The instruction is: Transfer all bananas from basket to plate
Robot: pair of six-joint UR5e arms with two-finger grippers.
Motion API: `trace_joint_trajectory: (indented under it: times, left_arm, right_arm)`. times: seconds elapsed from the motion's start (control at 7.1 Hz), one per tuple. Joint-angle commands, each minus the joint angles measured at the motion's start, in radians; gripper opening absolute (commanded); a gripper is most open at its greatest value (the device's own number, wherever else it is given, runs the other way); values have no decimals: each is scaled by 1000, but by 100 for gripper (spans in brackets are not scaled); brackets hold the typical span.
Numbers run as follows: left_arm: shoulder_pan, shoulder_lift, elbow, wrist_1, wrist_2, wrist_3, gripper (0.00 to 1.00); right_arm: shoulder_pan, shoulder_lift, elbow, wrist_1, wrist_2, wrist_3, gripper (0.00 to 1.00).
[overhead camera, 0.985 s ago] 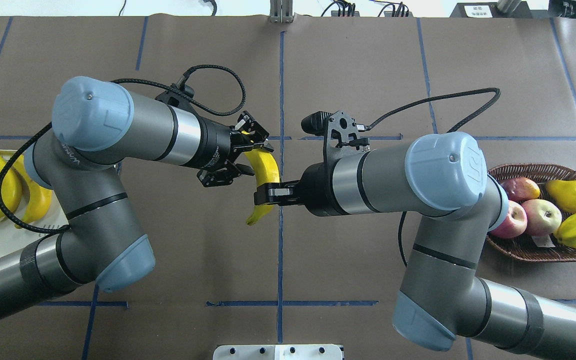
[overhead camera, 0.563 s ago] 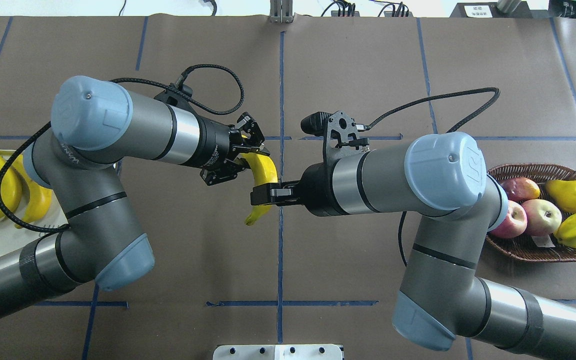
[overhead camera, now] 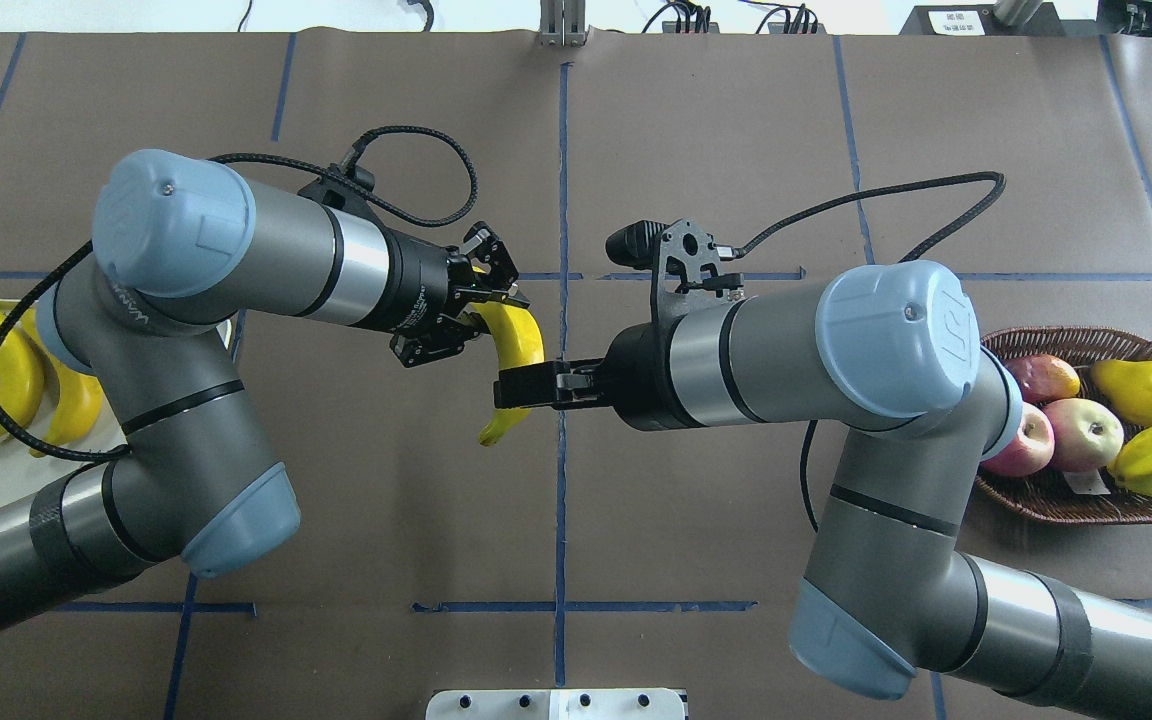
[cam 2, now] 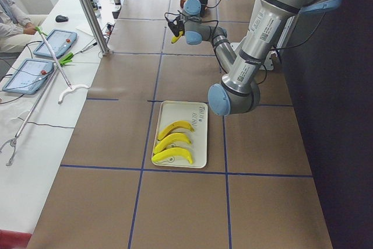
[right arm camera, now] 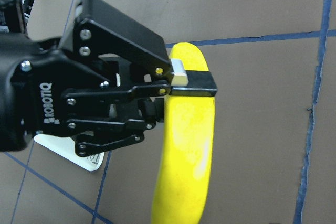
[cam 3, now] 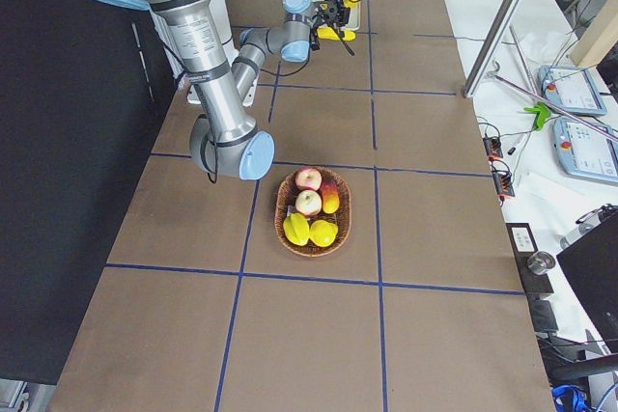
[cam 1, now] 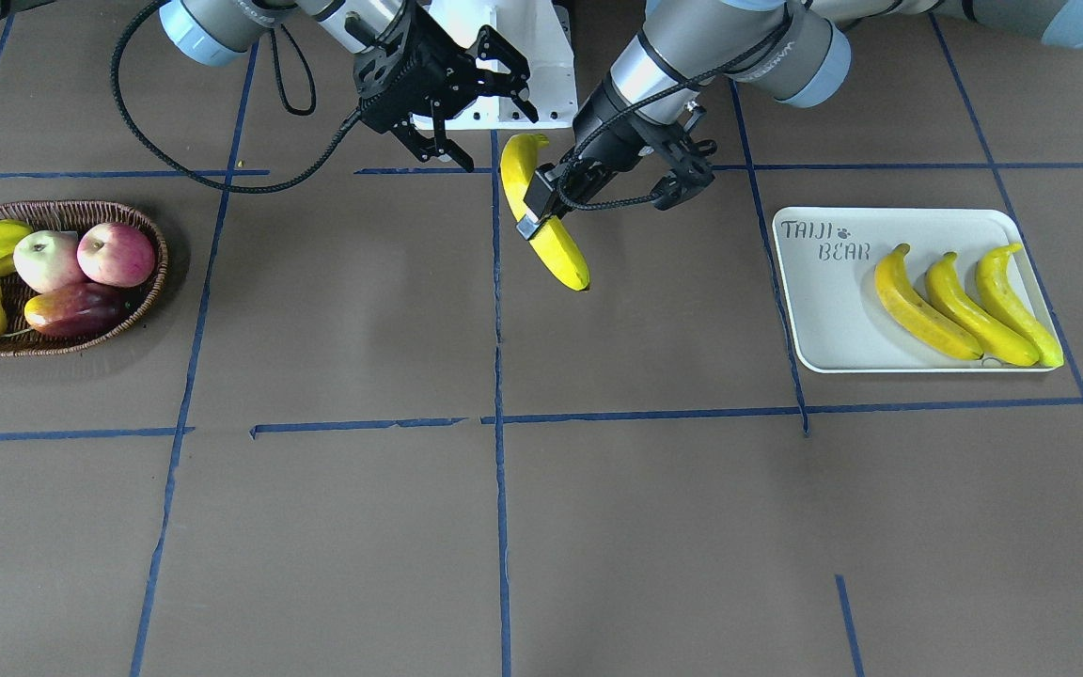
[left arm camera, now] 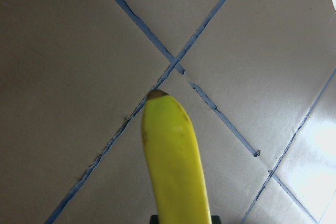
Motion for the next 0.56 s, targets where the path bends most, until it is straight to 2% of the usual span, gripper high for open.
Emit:
trace_joint_trajectory:
  times: [0.0, 0.28, 0.42]
  left_arm:
    - [-14, 90, 0, 11, 4, 9, 0]
    - [-75, 188, -17, 51, -5, 36, 0]
    - [-80, 235, -22, 80, -2, 85, 0]
  right_arm:
    - [14, -53, 5, -10, 7, 1, 100]
    - [59, -160, 50, -12, 36, 1, 100]
    - [88, -192, 53, -54, 39, -1, 100]
